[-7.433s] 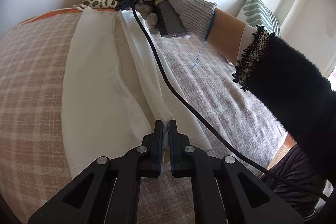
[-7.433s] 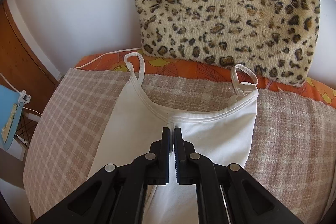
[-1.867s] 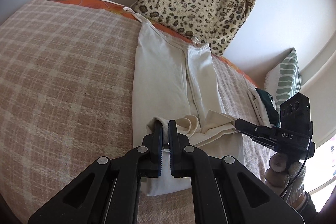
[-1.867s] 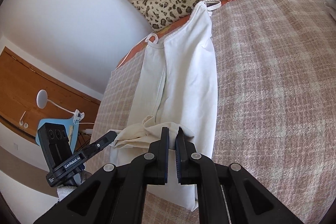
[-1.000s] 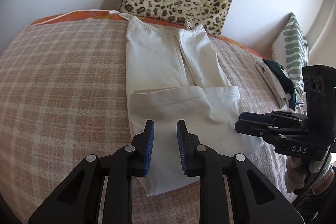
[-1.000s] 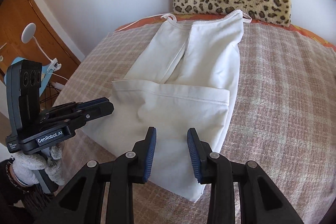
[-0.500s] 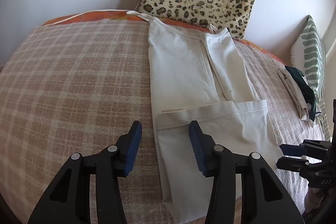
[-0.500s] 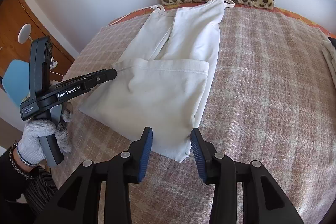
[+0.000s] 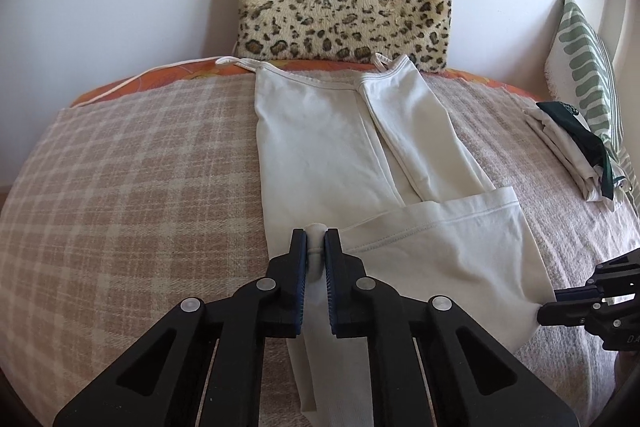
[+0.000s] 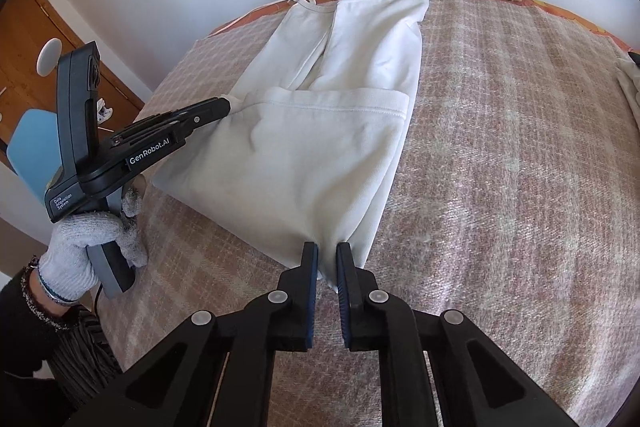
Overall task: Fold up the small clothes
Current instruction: 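Open the left tool and release the folded hem onto the camisole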
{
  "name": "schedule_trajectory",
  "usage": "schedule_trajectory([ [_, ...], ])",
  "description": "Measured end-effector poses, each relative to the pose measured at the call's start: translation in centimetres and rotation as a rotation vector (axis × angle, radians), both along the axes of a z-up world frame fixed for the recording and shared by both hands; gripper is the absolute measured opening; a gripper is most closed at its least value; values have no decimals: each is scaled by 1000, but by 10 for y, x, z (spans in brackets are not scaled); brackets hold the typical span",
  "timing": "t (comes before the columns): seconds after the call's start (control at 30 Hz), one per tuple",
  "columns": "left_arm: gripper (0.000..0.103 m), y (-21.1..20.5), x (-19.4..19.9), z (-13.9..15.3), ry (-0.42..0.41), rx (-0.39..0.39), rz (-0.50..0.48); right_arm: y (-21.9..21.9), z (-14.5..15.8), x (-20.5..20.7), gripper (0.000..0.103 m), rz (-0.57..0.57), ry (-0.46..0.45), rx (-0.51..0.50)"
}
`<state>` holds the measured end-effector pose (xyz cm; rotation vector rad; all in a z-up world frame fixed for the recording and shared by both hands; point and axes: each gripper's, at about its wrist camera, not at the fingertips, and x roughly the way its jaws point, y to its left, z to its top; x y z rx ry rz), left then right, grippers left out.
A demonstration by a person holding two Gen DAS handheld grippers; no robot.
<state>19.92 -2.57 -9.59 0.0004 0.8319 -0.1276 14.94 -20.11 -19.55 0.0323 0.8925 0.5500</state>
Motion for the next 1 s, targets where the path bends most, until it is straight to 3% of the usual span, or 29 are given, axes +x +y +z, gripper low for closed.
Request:
schedule_trajectory([
  [0.17,10,2,-5,10,-10,33,15,11,15,-11,16,20,-91,-99],
  [0.27,11,2,-21,28,-52,6,-2,11,34,-18,30,23,-177,-58],
  [0.33,11,-3,-35,37,-63,-47,-57,13,41,-16,31,39,-208,-18],
  [0.43,11,-22,-52,32,-45,-75,-150,21,43,-2,31,34,-208,-10],
  [0.53,11,-38,-55,14,4,-15,-201,26,31,15,31,8,-169,-33],
  [0.7,13,-29,-45,-2,60,-6,-160,17,12,29,28,0,-95,-25],
  [0.83,13,-4,-37,13,45,-79,-81,6,16,28,28,-2,-90,-4],
  [1.0,24,13,-22,29,27,-119,-52,-11,29,46,33,-47,-129,27],
])
